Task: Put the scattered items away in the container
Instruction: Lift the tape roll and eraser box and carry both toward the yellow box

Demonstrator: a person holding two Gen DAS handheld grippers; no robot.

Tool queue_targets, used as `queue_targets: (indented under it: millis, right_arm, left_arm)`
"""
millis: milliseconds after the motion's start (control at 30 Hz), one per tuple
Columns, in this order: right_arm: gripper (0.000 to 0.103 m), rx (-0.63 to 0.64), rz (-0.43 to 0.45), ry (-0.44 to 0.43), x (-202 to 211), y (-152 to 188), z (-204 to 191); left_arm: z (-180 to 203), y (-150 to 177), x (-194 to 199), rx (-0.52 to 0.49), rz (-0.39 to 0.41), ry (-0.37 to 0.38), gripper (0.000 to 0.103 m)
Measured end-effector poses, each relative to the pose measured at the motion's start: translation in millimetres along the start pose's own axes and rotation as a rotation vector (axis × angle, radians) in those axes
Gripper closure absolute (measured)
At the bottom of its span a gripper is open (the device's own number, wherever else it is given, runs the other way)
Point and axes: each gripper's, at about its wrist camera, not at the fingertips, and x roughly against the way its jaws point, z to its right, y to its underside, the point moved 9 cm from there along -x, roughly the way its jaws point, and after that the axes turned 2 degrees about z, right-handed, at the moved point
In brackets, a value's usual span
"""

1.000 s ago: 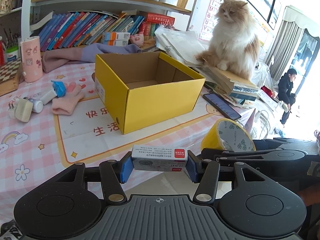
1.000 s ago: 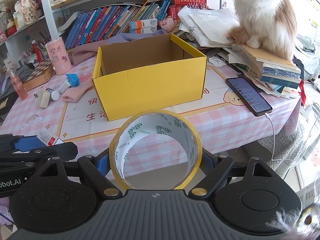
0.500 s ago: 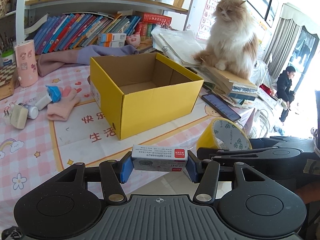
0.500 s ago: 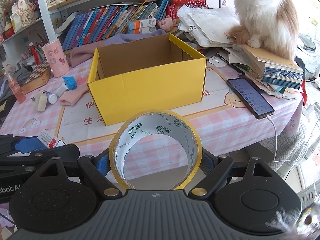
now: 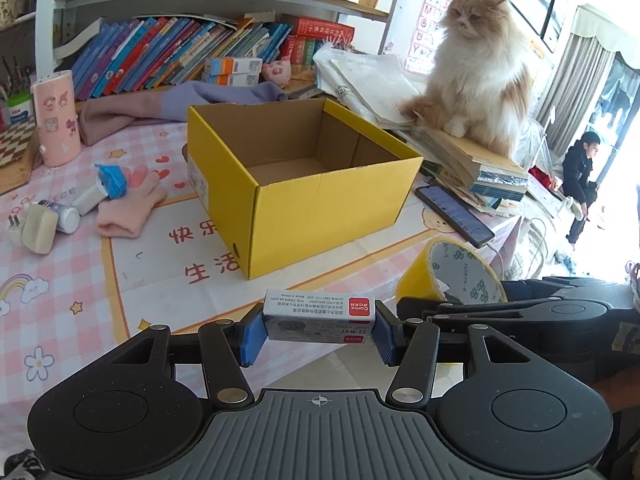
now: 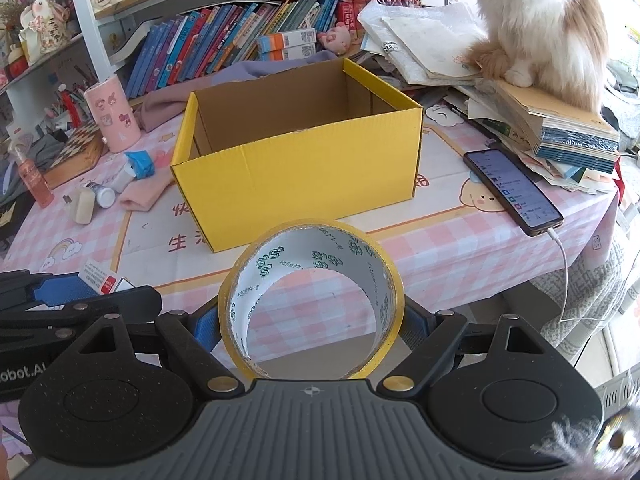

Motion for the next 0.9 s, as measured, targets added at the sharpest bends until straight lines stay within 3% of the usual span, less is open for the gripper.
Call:
queue_targets:
  millis: [200, 900]
  right_arm:
    - [0.019, 0.036, 0.012, 0.015, 0.2, -2.9, -5.3]
    - [0.019, -0.049, 0.027, 0.053, 5.9, 0.4, 13.1]
  left_arm:
    - [6.8, -1.8, 0.7, -0.051, -0.004, 0.014, 0.05]
    - [23.7, -16.7, 2.2, -0.118, 0.024, 0.058, 0.05]
